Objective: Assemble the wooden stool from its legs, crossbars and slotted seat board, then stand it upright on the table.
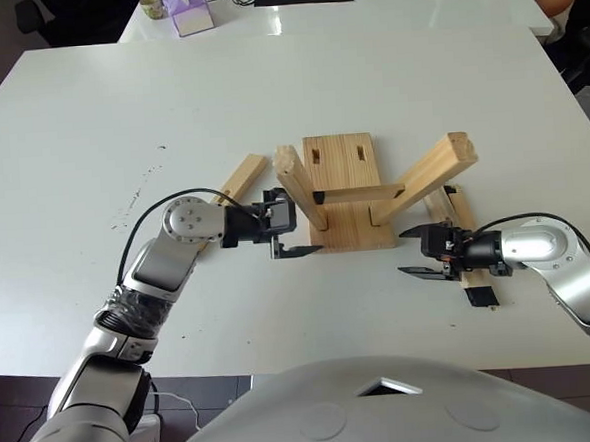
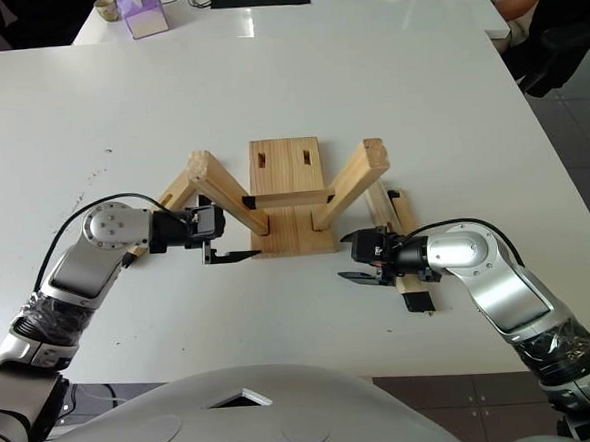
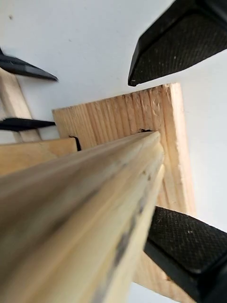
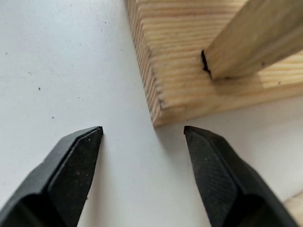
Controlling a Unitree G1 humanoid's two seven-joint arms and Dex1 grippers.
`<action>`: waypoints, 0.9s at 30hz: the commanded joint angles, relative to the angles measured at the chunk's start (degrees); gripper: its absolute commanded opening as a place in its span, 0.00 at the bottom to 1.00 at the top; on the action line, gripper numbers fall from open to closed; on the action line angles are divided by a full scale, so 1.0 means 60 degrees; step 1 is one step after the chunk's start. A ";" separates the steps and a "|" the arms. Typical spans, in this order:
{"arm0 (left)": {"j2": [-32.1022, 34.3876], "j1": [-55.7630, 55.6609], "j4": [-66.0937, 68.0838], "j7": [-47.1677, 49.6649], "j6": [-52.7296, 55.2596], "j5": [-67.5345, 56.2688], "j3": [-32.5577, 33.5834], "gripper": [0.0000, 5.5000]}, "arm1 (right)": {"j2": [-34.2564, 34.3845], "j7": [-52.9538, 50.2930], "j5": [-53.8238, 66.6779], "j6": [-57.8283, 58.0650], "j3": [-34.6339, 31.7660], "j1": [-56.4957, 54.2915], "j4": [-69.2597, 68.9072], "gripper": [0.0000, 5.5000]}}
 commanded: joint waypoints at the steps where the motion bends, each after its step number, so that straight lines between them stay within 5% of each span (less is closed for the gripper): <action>1: -0.0529 -0.0255 -0.0868 -0.0001 0.0579 -0.0264 -0.0409 0.80 | 0.0048 -0.0066 -0.0258 0.0174 0.0029 0.0049 0.0392 0.58; 8: -0.1180 -0.0411 -0.1608 0.0264 0.2018 -0.0688 -0.0644 0.80 | 0.0287 -0.0113 -0.0398 0.0083 0.0104 -0.0145 0.0811 0.58; 17: 0.0161 0.0051 -0.0345 -0.0027 0.0686 0.0607 -0.0674 0.80 | 0.0429 -0.0499 -0.0817 -0.0161 0.0212 -0.0165 0.0946 0.58; 27: -0.0195 -0.1114 0.2062 0.0388 0.0441 -0.0302 0.1108 0.80 | 0.0093 -0.0270 -0.1188 -0.0512 0.0288 -0.0048 0.0651 0.58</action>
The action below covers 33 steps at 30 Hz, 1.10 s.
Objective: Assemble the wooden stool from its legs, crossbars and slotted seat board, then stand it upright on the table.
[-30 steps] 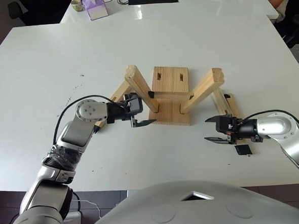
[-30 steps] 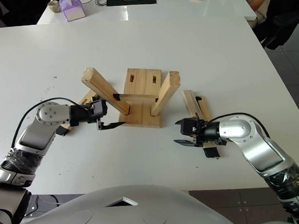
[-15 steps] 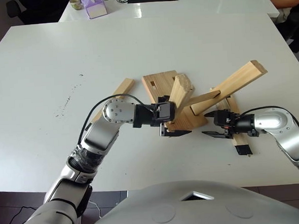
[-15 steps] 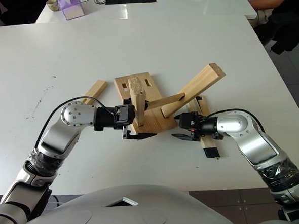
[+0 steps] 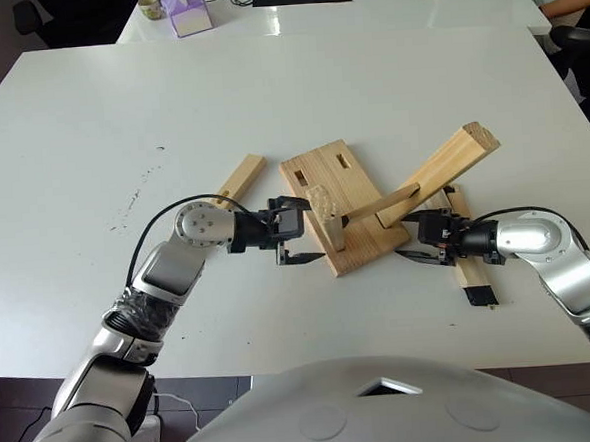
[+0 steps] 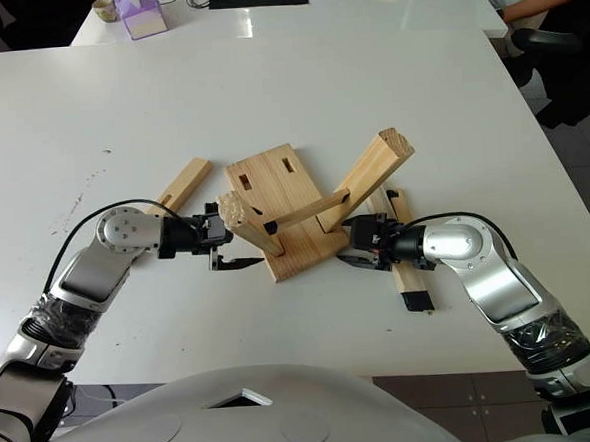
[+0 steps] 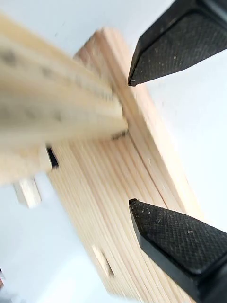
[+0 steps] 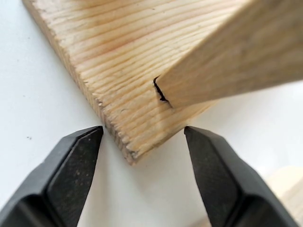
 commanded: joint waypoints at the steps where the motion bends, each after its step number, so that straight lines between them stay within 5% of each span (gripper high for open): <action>1: -0.0292 -0.1405 0.1526 0.0166 -0.0104 -0.0453 0.0933 0.80 | -0.0291 0.0267 -0.0469 0.0161 0.0295 0.0212 0.0056 0.58; 8: -0.1746 -0.4581 0.6848 0.2443 -0.2840 0.1646 0.0565 0.80 | -0.0575 0.0622 -0.0452 0.0161 0.0510 0.0432 -0.0313 0.58; 14: -0.2204 -0.4975 0.9406 0.3620 -0.5731 0.3733 -0.0664 0.80 | -0.0827 0.1037 -0.0310 0.0194 0.0495 0.0296 -0.0638 0.58; 22: -0.1769 -0.4392 1.0324 0.4179 -0.7703 0.4962 -0.1549 0.80 | -0.1266 0.1380 0.0007 0.0361 0.0035 0.0743 -0.1449 0.58; 33: -0.0387 -0.3280 0.9351 0.3698 -0.8266 0.4609 -0.1493 0.80 | -0.1495 0.1642 0.0453 0.0519 -0.0423 0.1445 -0.2001 0.58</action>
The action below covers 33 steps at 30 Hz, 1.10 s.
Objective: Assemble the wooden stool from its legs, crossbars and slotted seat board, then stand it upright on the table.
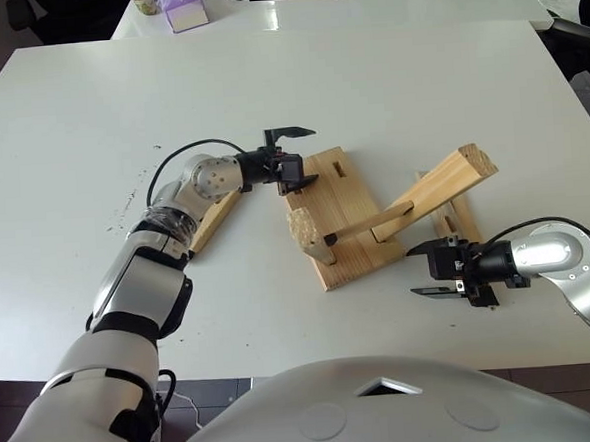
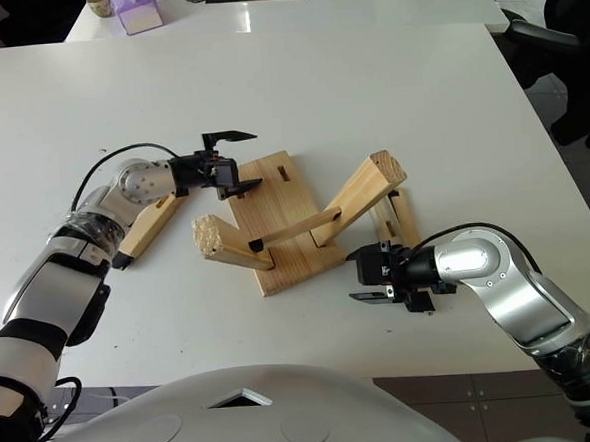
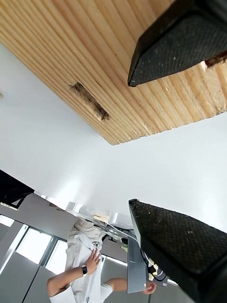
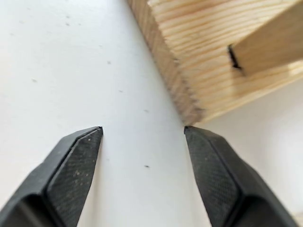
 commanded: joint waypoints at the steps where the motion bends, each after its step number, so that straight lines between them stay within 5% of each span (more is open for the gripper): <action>1: 0.0766 0.1164 0.0143 -0.0791 0.0428 0.0466 -0.0289 0.80 | -0.0274 0.0048 0.0104 0.0036 -0.0337 0.0311 -0.0143 0.58; 11: 0.1606 0.2623 -0.1959 -0.1363 0.0987 -0.0269 -0.0179 0.80 | -0.0634 0.0800 0.1262 0.0135 -0.1136 0.0763 -0.0833 0.58; 16: 0.1768 0.2818 -0.2195 -0.1425 0.1159 -0.0142 -0.0329 0.80 | -0.0423 0.1034 0.1403 0.0602 -0.0355 0.0621 -0.1536 0.58; 25: 0.2197 0.3286 -0.2531 -0.1776 0.1264 -0.0451 -0.0266 0.80 | 0.1860 -0.1053 -0.0432 0.1400 0.1631 -0.0479 -0.0670 0.58; 33: 0.2744 0.4369 -0.3878 -0.2185 0.1793 -0.1081 -0.0479 0.80 | 0.2398 -0.1723 0.0133 0.2312 0.0511 -0.0838 -0.0586 0.58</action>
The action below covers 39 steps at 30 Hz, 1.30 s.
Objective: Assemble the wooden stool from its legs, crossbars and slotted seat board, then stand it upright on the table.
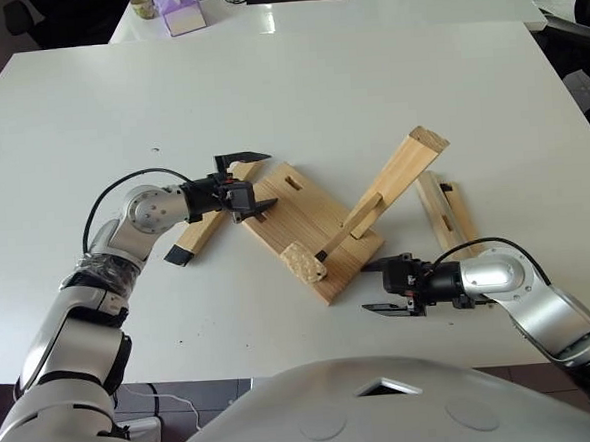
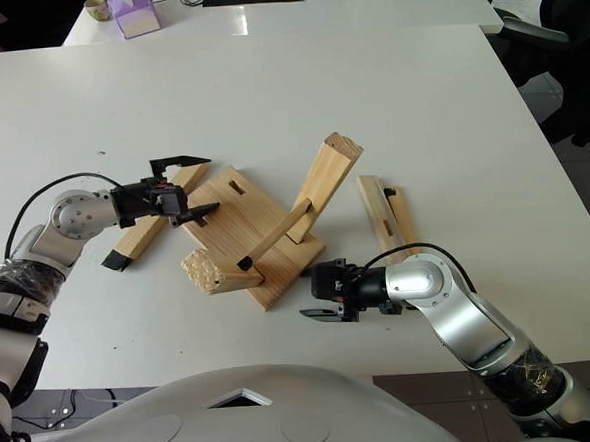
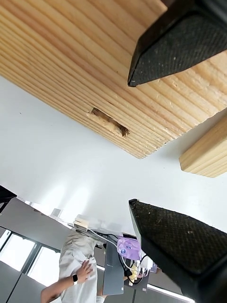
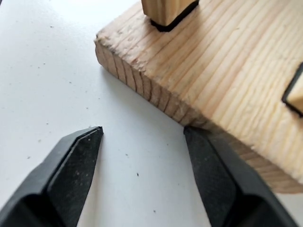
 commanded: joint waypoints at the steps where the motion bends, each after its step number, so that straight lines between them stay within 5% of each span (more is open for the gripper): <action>1: 0.0144 0.1610 -0.0175 -0.1222 0.0723 0.0770 -0.0962 0.80 | 0.0219 -0.0539 0.0251 0.0353 -0.1010 -0.0767 0.0349 0.58; 13: 0.0455 0.2180 -0.2187 -0.1761 0.1871 0.0081 -0.1104 0.80 | 0.1277 -0.1361 -0.0110 0.0106 -0.1216 -0.2602 0.2799 0.58; 18: 0.0949 0.2767 -0.4408 -0.2955 0.3934 -0.1848 -0.0894 0.80 | 0.1423 -0.1539 0.0132 -0.0039 -0.1802 -0.2856 0.2782 0.58; 25: 0.1031 0.2518 -0.6162 -0.3207 0.6620 -0.3740 0.0527 0.80 | 0.1017 -0.1786 0.0950 0.0280 -0.3735 -0.2526 0.1756 0.58; 30: 0.0766 0.1903 -0.6417 -0.2849 0.7671 -0.4422 0.1875 0.80 | -0.0329 -0.0710 0.1556 0.0615 -0.4731 -0.0866 0.0356 0.58; 35: 0.0221 0.0963 -0.5003 -0.2040 0.6862 -0.3077 0.2170 0.80 | -0.1151 0.0931 0.3175 0.0844 -0.5353 0.1453 -0.1601 0.58; 39: 0.0178 0.0663 -0.3183 -0.1787 0.3783 -0.0418 0.1025 0.80 | -0.1014 0.0574 0.3093 0.1229 -0.4016 0.1409 -0.1780 0.58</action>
